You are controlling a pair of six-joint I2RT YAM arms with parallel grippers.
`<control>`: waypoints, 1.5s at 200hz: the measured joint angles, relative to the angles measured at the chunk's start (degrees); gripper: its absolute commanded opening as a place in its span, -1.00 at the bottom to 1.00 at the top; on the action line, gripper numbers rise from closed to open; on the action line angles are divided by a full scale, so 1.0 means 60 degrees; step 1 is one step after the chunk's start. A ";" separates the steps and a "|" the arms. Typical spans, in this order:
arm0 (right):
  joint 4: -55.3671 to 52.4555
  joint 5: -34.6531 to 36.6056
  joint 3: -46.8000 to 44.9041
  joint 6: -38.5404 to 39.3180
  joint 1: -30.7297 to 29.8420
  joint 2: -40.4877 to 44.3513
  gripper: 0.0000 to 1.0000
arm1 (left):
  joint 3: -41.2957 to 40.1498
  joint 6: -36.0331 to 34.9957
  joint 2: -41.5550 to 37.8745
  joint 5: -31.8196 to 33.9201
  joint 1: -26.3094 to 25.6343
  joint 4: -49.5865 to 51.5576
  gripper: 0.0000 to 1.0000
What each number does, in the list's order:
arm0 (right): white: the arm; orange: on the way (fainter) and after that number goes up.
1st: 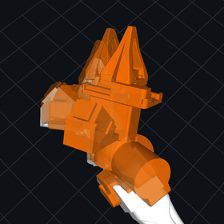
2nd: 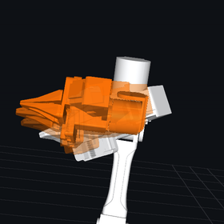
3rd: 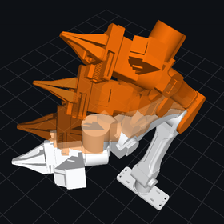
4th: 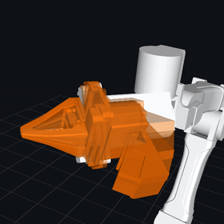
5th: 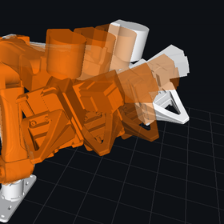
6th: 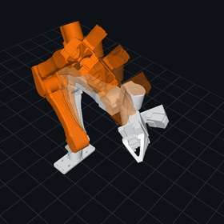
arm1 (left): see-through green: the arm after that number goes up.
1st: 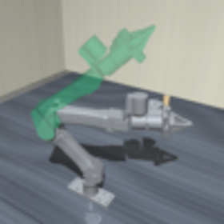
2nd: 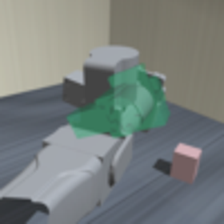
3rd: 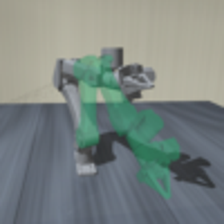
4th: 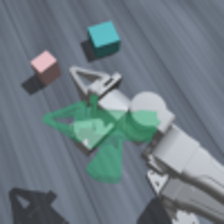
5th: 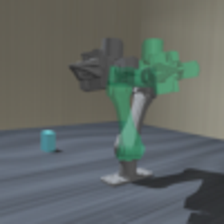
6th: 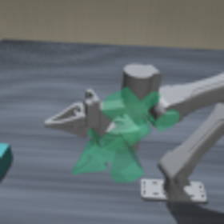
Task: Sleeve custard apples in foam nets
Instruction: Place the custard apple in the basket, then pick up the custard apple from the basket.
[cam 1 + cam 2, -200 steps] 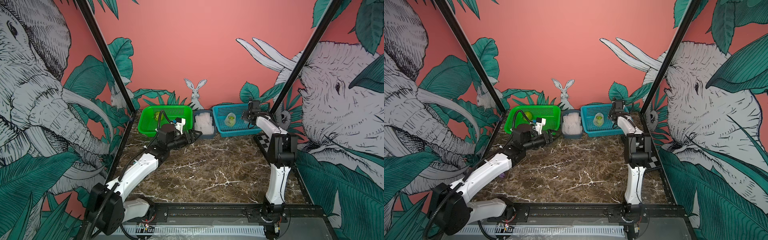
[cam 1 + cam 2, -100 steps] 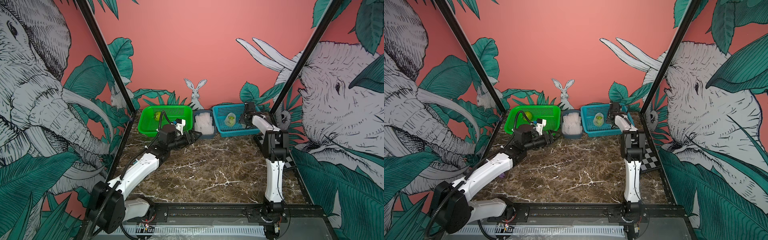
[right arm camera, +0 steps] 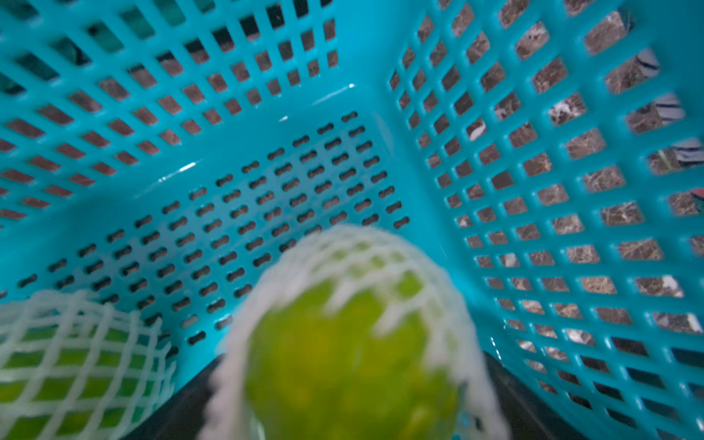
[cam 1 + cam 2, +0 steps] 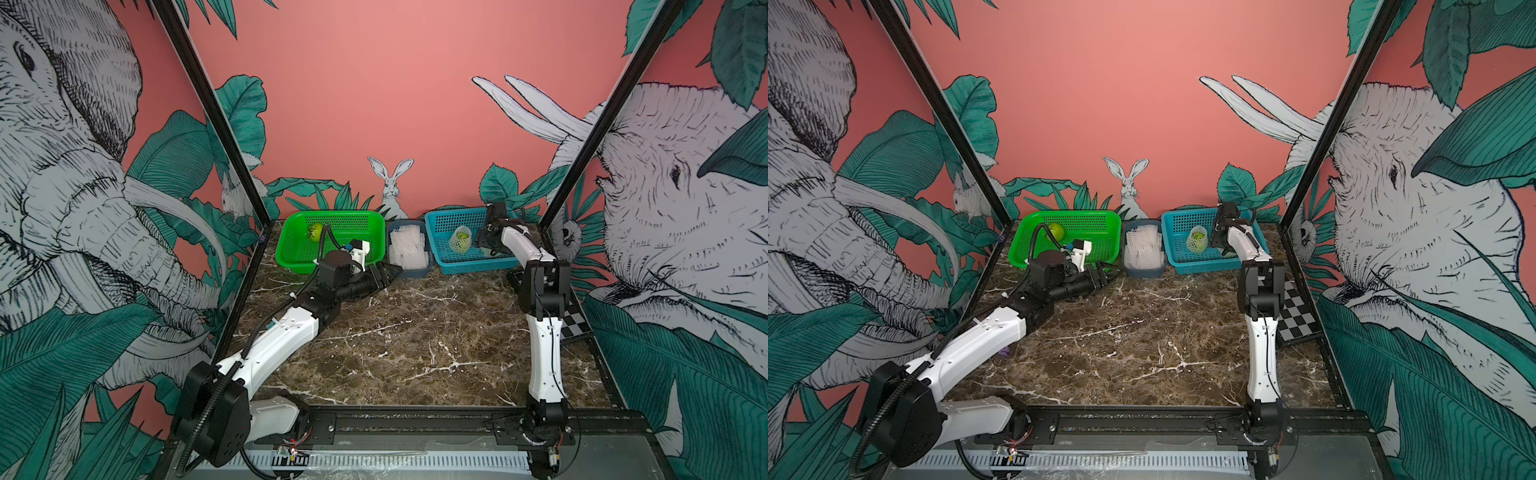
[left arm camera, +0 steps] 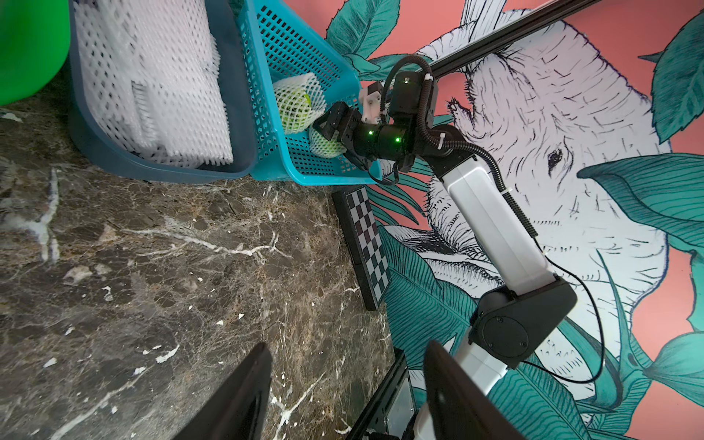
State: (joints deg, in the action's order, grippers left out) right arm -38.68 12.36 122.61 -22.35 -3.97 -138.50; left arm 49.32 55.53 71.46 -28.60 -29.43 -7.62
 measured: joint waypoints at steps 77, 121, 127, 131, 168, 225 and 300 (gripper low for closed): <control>-0.0328 0.0124 0.0055 0.0197 0.0000 0.0186 0.98 | -0.0222 0.0025 -0.0047 0.0095 0.0000 0.0000 0.31; -0.0277 0.0357 -0.0758 0.0259 0.0000 0.1614 0.98 | -0.0248 0.0022 -0.0087 0.0175 0.0000 0.0004 0.32; -0.0219 0.0372 -0.0943 0.0262 0.0000 0.1876 0.98 | -0.0248 0.0018 -0.0095 0.0204 0.0000 0.0007 0.33; -0.0146 0.0375 -0.1111 0.0259 -0.0007 0.2091 0.98 | -0.0248 0.0011 -0.0109 0.0233 0.0000 0.0011 0.33; 0.0492 0.0240 -0.2783 0.0317 -0.0189 0.4189 0.98 | -0.0069 -0.0324 -0.0197 0.0601 0.0117 0.0750 0.41; 0.2025 -0.0911 -0.6630 0.0481 -0.1767 0.7624 0.98 | 0.2342 -0.1636 0.0124 0.1843 0.1337 0.3650 0.99; 0.3796 -0.3355 -1.0083 0.0404 -0.3136 1.0473 0.98 | 0.5861 -0.3308 0.3330 0.2929 0.2830 0.6553 0.99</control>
State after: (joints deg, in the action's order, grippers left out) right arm -15.90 -7.77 62.11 -19.92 -22.79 -75.66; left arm 84.49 35.68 91.44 -11.03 -12.45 31.70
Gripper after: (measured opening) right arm 0.990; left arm 0.995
